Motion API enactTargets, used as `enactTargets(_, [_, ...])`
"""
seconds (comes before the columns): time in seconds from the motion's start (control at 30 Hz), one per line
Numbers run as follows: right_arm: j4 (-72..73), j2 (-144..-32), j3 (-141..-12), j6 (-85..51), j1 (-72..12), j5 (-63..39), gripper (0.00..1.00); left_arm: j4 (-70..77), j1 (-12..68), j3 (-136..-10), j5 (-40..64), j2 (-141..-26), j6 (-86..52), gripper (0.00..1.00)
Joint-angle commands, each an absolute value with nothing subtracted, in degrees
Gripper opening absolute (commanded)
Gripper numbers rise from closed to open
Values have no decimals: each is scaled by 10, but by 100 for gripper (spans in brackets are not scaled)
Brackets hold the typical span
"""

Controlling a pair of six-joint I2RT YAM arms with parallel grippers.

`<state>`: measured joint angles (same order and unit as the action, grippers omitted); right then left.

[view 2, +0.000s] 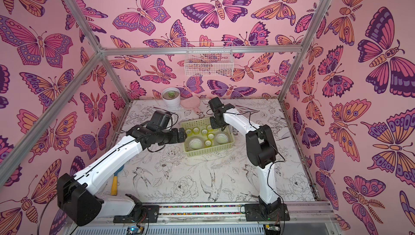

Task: Put the transparent tape into the storage box
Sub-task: Place the tape in the storage box.

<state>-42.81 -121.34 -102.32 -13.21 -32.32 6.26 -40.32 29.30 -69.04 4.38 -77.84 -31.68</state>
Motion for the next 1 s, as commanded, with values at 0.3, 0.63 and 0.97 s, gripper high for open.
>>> enactTargets(0.3, [-428, -1275, -1048, -141, -322, 5, 8, -402, 279, -702, 52, -784, -303, 100])
enactTargets(0.63, [-432, -1274, -1033, -151, -296, 34, 8, -402, 275, -700, 53, -785, -304, 100])
enactTargets(0.97, [-434, -1274, -1034, -140, -295, 44, 8, -402, 273, -698, 53, -783, -305, 100])
